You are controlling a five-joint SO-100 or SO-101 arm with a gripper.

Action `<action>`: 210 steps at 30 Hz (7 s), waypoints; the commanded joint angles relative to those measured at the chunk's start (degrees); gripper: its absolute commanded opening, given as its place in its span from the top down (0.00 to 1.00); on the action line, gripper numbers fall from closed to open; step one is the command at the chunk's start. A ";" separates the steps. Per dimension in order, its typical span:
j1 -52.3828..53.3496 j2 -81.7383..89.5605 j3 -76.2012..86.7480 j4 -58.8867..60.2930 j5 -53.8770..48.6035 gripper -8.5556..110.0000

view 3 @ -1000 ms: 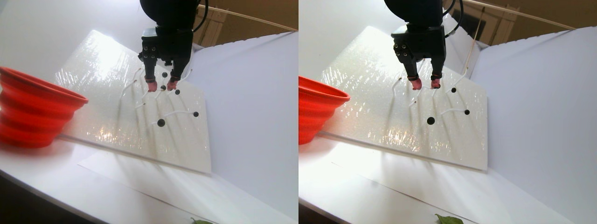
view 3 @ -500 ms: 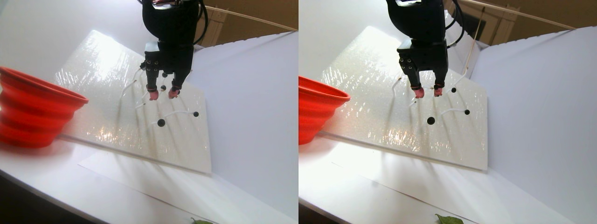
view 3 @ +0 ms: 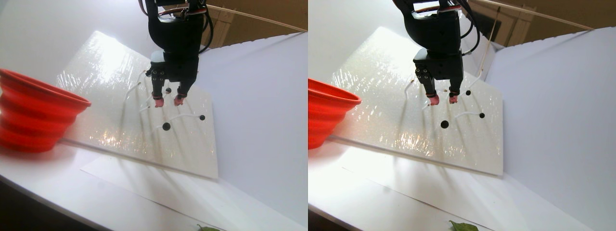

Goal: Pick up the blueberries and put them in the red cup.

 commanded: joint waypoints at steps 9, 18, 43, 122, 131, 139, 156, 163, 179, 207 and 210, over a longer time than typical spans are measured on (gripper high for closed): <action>2.99 -4.66 -8.61 -4.22 -2.20 0.76; 3.16 -8.79 -11.69 -5.71 -3.34 0.76; 2.46 -17.49 -18.11 -9.32 -3.87 0.74; 0.00 -24.26 -21.71 -12.74 -1.76 0.81; 0.26 -21.53 -18.81 -13.27 -2.55 0.81; 1.23 -18.54 -15.82 -13.54 -3.87 0.81; 0.88 -11.87 -8.53 -14.06 -4.31 0.81; -0.62 -8.17 -4.31 -14.15 -4.04 0.81; -4.83 -0.62 3.34 -12.92 -2.02 0.80; -17.40 11.87 10.55 -5.98 5.71 0.80; -18.63 13.71 11.51 -4.92 6.50 0.80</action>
